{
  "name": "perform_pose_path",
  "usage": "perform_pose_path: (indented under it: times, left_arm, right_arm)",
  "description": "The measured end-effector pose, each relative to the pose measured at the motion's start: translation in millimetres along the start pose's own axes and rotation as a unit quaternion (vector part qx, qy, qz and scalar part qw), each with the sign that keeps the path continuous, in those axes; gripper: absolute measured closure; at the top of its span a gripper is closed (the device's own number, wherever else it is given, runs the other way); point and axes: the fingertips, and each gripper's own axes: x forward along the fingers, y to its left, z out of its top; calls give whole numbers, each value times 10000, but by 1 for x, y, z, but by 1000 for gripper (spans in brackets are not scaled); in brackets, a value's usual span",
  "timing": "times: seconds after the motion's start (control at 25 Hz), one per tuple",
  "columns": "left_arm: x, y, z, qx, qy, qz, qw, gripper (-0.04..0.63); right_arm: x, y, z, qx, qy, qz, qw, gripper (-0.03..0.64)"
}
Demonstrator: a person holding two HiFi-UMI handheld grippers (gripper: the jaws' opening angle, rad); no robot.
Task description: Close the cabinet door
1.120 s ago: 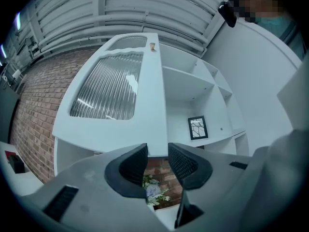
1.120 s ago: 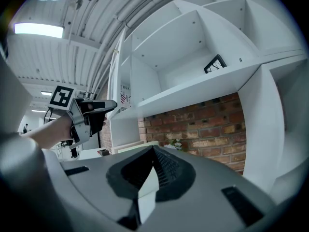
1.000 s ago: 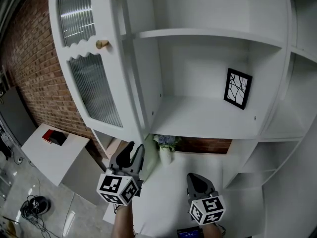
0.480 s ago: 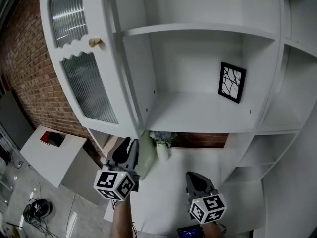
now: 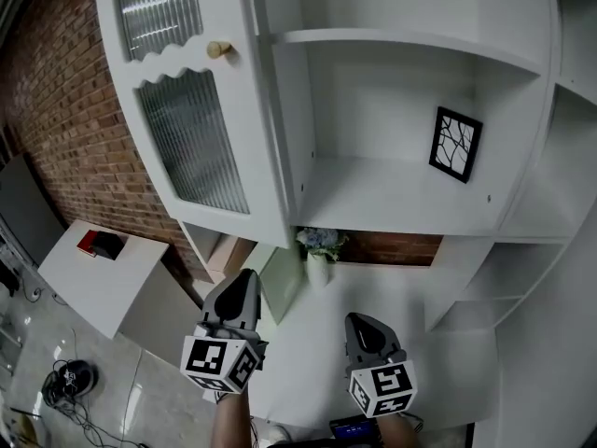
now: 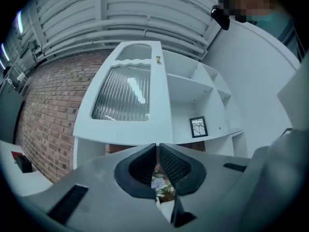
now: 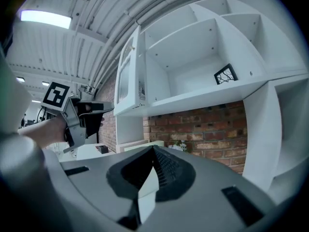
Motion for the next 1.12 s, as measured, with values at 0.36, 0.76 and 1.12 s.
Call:
perform_pose_path:
  times: [0.36,0.76,1.12]
  left_arm:
    - [-33,34,-14,-294,132,10,9995,569]
    - [-42,59,-21,-460,159,-77,9988,569]
    - [-45,65,-24,-469,196,-109,9986,571]
  right_arm:
    - [11,42,11,-368,-143,-170,9991,615]
    - [28,65,8,-429,-50,-268,9987,615]
    - [29,72,6,-465,11,-257,9986,615]
